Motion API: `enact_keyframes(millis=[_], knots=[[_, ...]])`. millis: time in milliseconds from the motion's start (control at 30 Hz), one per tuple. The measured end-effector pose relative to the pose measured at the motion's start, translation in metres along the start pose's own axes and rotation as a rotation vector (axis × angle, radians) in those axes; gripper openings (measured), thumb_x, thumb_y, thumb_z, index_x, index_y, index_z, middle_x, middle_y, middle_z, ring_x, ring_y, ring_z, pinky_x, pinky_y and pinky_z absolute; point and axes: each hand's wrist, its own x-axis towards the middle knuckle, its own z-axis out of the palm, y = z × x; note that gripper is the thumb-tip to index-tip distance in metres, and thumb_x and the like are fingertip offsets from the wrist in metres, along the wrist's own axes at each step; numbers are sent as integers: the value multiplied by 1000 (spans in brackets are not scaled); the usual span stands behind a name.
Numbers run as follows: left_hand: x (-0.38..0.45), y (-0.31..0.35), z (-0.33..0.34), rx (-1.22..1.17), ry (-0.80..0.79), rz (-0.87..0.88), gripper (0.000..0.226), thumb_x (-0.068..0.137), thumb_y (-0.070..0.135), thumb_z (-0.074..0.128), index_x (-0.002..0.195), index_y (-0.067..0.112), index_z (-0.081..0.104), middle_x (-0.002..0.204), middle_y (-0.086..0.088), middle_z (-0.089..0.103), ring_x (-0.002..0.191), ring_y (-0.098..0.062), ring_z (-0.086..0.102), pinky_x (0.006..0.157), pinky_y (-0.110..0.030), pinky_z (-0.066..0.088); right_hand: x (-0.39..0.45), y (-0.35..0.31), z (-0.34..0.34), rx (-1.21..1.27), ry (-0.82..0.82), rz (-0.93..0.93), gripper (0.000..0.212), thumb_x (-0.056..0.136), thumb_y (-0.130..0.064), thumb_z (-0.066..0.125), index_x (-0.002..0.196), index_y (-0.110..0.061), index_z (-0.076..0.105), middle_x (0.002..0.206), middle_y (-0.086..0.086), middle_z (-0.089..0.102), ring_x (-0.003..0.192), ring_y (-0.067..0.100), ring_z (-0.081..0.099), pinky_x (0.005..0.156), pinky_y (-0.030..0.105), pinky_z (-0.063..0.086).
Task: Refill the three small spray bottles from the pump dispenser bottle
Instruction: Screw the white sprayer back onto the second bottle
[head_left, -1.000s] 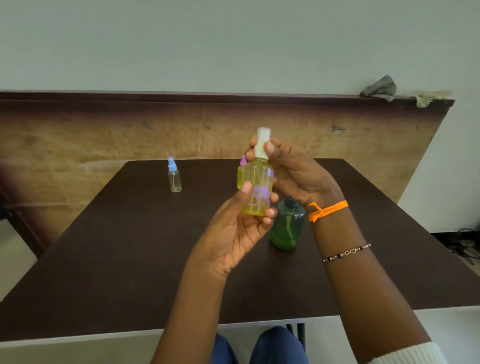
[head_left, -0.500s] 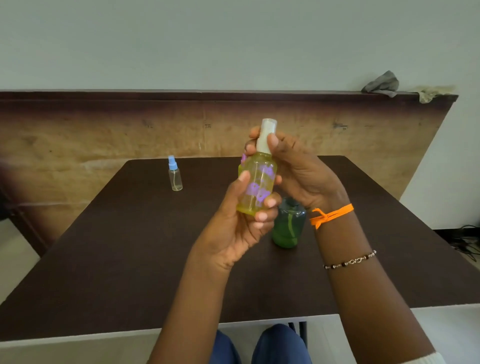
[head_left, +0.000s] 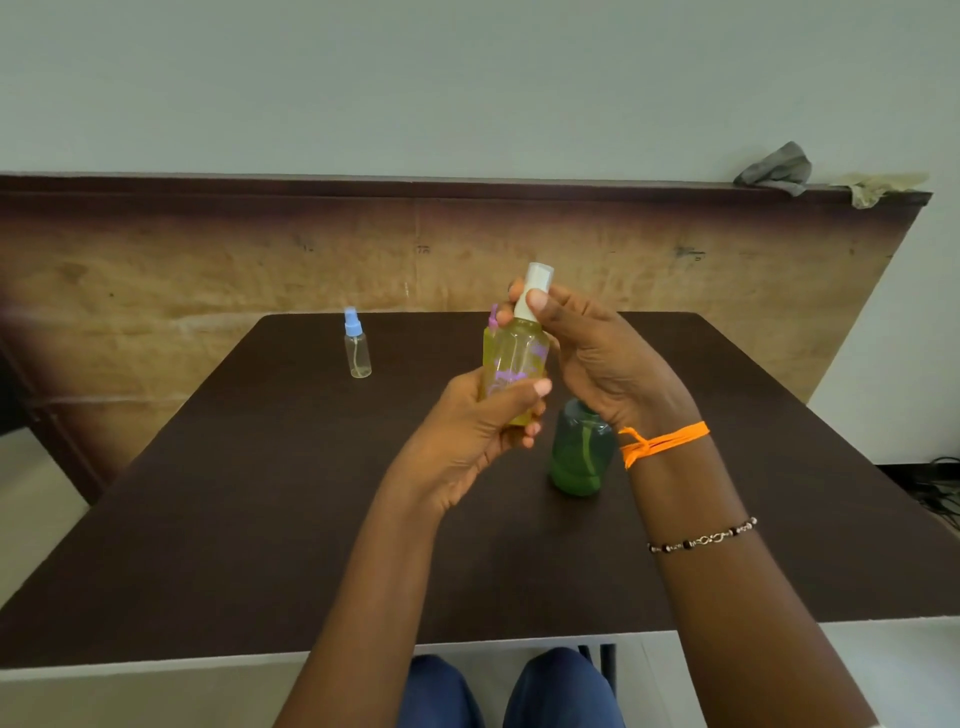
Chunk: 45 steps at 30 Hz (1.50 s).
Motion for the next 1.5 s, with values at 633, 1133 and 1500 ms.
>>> enact_keyframes(millis=[633, 1133, 1500], knots=[[35, -33, -53, 243, 327, 131, 38, 81, 2, 67, 109, 11, 43, 111, -5, 58, 94, -4, 58, 68, -14, 51, 27, 61, 26, -437, 239, 64, 30, 86, 1, 64, 113, -8, 58, 105, 9, 66, 89, 10, 60, 59, 10, 44], [99, -48, -161, 440, 562, -98, 47, 89, 16, 61, 132, 16, 44, 126, 0, 52, 104, -8, 51, 72, -15, 40, 171, 184, -22, -779, 565, -8, 38, 74, -1, 75, 110, -4, 60, 90, 1, 62, 87, 19, 61, 77, 22, 47], [116, -59, -177, 378, 595, -153, 40, 91, 14, 57, 130, 19, 46, 116, 6, 54, 98, -3, 50, 67, -12, 37, 191, 220, -32, -875, 576, 47, 45, 72, -8, 80, 114, -7, 62, 104, 8, 68, 94, 19, 61, 77, 20, 42]])
